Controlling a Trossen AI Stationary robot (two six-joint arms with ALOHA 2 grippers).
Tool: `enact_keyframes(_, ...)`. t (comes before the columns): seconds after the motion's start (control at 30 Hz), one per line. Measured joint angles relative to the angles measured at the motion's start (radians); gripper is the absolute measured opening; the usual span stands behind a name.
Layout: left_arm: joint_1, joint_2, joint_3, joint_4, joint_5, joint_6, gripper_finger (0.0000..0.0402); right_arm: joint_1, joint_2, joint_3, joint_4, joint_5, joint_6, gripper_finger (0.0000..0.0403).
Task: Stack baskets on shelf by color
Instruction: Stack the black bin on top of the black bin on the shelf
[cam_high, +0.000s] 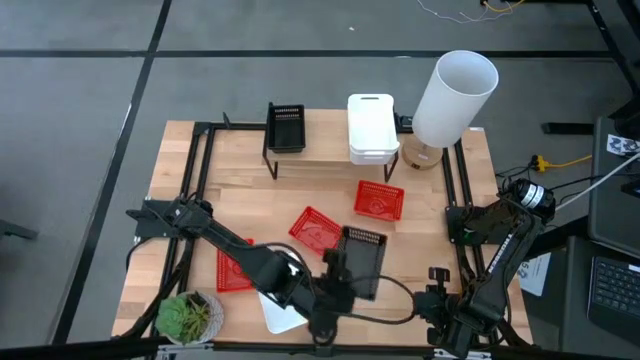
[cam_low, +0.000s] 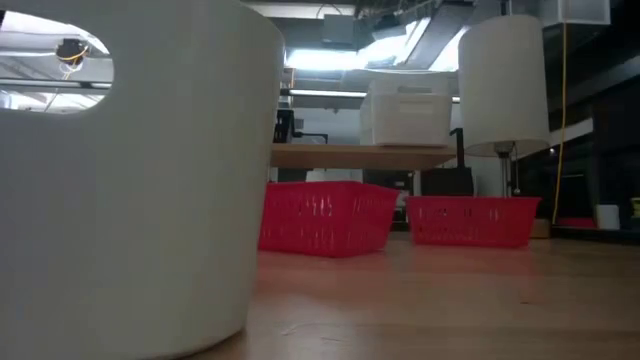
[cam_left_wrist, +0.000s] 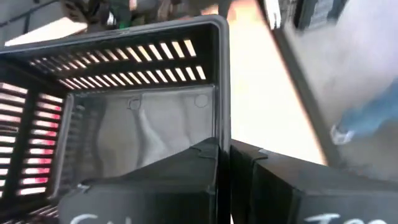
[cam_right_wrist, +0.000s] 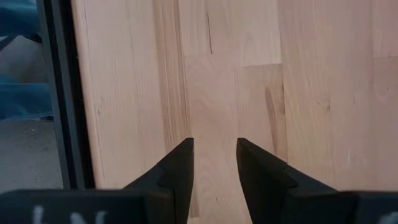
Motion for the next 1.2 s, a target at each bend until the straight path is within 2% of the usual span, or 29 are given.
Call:
enact_keyframes(0.17, 0.027, -0.083, -0.045, -0.162, 0.007, 0.03, 0.0, 0.0, 0.0, 0.0, 0.002, 0.0, 0.0, 0.0121)
enact_keyframes(0.3, 0.067, -0.136, -0.045, -0.381, -0.034, -0.016, 0.0, 0.0, 0.0, 0.0, 0.02, 0.0, 0.001, 0.0121)
enact_keyframes(0.47, 0.135, -0.215, -0.046, -0.602, -0.025, -0.019, 0.0, 0.0, 0.0, 0.0, 0.052, 0.003, 0.005, 0.0121)
enact_keyframes(0.6, 0.229, -0.332, -0.096, -0.573, 0.043, 0.081, 0.0, 0.0, 0.0, 0.0, 0.085, 0.036, 0.004, 0.0121)
enact_keyframes(0.8, 0.427, -0.549, -0.252, -0.547, -0.001, 0.145, 0.0, -0.014, 0.0, 0.0, 0.094, 0.116, 0.003, 0.0121)
enact_keyframes(0.9, 0.57, -0.646, -0.36, -0.442, 0.01, 0.22, 0.0, -0.027, 0.0, 0.0, 0.075, 0.232, -0.007, 0.0121)
enact_keyframes(1.0, 0.728, -0.713, -0.479, -0.268, 0.095, 0.319, 0.0, -0.054, 0.0, 0.0, 0.032, 0.456, -0.003, 0.0121)
enact_keyframes(1.07, 0.837, -0.744, -0.571, -0.136, 0.221, 0.397, 0.0, -0.084, 0.0, 0.0, -0.027, 0.569, -0.004, 0.0121)
enact_keyframes(1.13, 0.923, -0.754, -0.651, -0.021, 0.325, 0.446, 0.0, -0.122, 0.0, 0.0, -0.09, 0.639, 0.003, 0.0121)
enact_keyframes(1.2, 0.992, -0.751, -0.717, 0.052, 0.368, 0.456, 0.0, -0.164, 0.0, 0.0, -0.149, 0.674, 0.003, 0.0121)
